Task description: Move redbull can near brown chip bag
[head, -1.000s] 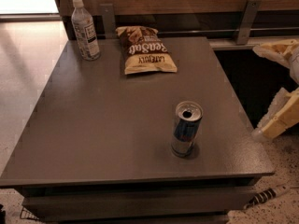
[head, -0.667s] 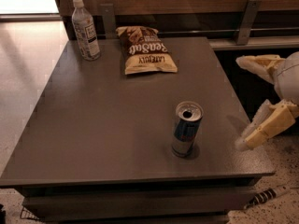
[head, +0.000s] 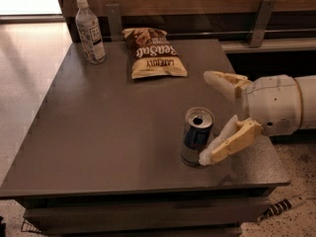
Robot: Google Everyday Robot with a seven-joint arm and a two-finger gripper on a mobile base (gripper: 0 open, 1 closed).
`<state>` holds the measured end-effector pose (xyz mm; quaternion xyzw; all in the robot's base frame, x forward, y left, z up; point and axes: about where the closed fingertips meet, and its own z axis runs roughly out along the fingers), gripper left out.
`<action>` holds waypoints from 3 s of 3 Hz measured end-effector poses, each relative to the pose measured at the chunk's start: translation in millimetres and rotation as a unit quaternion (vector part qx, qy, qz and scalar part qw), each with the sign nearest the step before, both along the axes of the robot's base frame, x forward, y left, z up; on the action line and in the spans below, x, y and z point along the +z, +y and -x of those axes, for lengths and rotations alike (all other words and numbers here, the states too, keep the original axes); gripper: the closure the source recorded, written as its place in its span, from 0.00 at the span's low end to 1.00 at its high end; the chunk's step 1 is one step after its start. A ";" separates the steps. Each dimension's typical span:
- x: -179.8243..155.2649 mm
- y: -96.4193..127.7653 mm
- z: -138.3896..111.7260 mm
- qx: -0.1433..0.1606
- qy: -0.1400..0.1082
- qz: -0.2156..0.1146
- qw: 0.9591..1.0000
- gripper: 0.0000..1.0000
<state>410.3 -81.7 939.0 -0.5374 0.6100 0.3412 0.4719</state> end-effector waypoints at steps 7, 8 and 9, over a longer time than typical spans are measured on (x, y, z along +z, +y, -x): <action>-43.1 10.9 6.4 -0.006 0.018 -0.117 0.993 0.47; -41.8 13.7 7.2 -0.004 0.017 -0.116 0.993 0.78; -40.9 15.4 7.6 -0.002 0.017 -0.115 0.993 0.99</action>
Offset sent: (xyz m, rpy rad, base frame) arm 0.0018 0.0125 -0.0144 0.1404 0.0039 -0.0019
